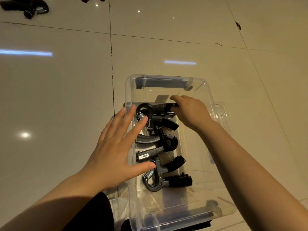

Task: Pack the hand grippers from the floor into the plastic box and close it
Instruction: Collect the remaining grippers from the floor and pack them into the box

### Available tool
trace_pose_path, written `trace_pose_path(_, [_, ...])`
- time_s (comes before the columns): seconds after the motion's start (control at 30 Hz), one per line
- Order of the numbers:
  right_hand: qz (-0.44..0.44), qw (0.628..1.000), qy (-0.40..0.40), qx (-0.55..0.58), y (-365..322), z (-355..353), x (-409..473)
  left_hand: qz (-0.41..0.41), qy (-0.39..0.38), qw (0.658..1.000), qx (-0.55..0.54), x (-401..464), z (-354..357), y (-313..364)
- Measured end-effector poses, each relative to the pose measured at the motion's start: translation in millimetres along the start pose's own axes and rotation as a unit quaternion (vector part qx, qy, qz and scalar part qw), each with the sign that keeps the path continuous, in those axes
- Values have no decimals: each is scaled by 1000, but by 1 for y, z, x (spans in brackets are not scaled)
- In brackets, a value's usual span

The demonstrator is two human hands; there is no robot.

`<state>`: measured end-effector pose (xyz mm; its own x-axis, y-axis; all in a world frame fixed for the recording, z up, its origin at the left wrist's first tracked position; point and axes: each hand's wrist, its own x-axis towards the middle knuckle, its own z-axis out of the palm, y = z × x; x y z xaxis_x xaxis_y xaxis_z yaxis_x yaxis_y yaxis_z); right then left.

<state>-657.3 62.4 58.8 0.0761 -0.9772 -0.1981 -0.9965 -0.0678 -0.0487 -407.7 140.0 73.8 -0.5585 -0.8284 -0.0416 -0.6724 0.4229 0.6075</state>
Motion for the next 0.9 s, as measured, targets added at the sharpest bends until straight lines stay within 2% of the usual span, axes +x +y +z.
trace_pose_path(0.1, [-13, 997, 25, -75, -4, 14, -8, 2, -2, 1000, -9, 0, 0, -1])
trace_pose_path(0.2, [-53, 996, -15, -71, -10, 34, -19, 8, -1, 1000, -6, 0, 1, -2])
trace_pose_path(0.3, [-54, 993, -65, -76, -9, 58, -27, 9, -4, 1000, -5, -1, 1, -3])
trace_pose_path(0.57, [-21, 997, -63, -44, -6, 68, -28, 8, -1, 1000, -8, -2, 3, -5])
trace_pose_path(0.7, [14, 996, -72, 44, -16, 57, -45, 6, -5, 1000, 9, -2, 2, -5])
trace_pose_path(0.83, [34, 982, -24, 186, -39, 17, -93, -14, -38, 998, 41, -3, -12, 0])
trace_pose_path(0.9, [17, 978, 2, 208, -46, -18, -119, -27, -53, 997, 44, -9, -34, 10])
